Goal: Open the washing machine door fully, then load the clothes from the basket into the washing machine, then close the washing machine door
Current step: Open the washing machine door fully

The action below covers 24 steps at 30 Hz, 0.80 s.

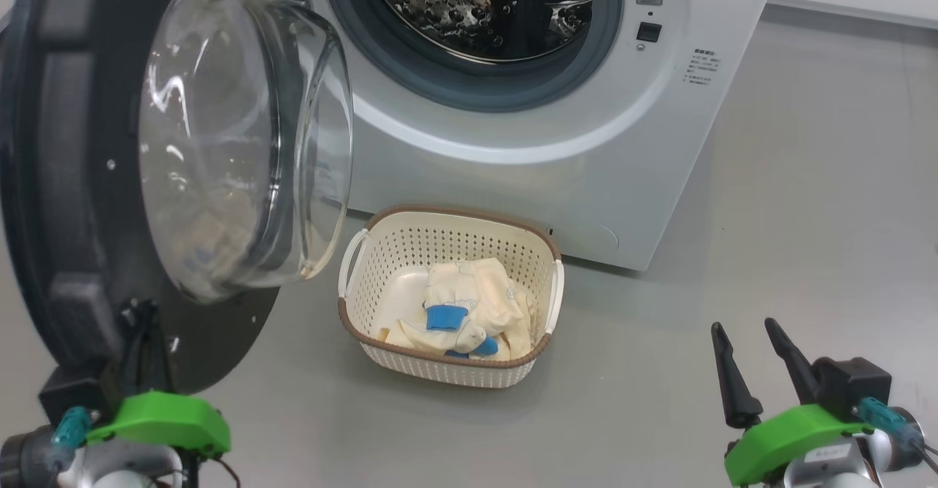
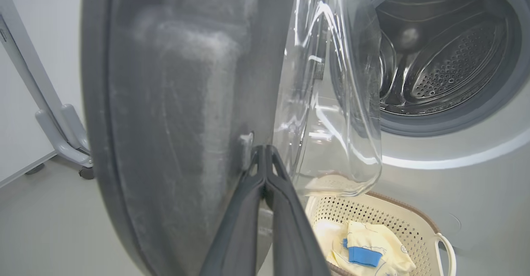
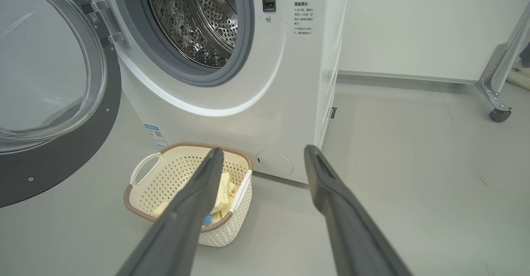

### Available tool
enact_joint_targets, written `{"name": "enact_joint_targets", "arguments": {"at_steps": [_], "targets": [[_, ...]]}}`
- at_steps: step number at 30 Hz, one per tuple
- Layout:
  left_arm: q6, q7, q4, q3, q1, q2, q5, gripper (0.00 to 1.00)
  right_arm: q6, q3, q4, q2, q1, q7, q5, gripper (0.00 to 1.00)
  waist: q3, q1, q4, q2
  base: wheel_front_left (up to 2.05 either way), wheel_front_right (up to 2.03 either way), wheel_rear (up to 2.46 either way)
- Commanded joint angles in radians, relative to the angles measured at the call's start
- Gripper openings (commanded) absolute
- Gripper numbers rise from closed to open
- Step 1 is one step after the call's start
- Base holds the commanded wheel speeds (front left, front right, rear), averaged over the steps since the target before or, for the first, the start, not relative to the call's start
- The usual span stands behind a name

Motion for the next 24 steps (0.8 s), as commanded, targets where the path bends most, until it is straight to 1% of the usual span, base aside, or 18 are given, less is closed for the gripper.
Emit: {"name": "enact_joint_targets", "arguments": {"at_steps": [1,16,24], "targets": [[0.13,-0.015,-0.016,0.058,-0.057,0.041,-0.005,0.0,0.004,0.018,-0.035,-0.01,-0.056,-0.002,-0.004,1.0,0.005,0.0,-0.001,0.0,0.0,0.0,0.0],[0.108,-0.073,0.158,0.166,-0.193,0.1,-0.048,0.0,0.004,-0.001,-0.043,-0.01,-0.11,-0.001,-0.016,1.0,0.098,0.0,-0.004,0.0,0.0,0.0,0.0],[0.072,-0.093,0.262,0.209,-0.277,0.117,-0.067,0.0,0.004,-0.008,-0.038,-0.01,-0.138,0.0,-0.023,1.0,0.136,0.0,-0.006,0.0,0.0,0.0,0.0]]}}
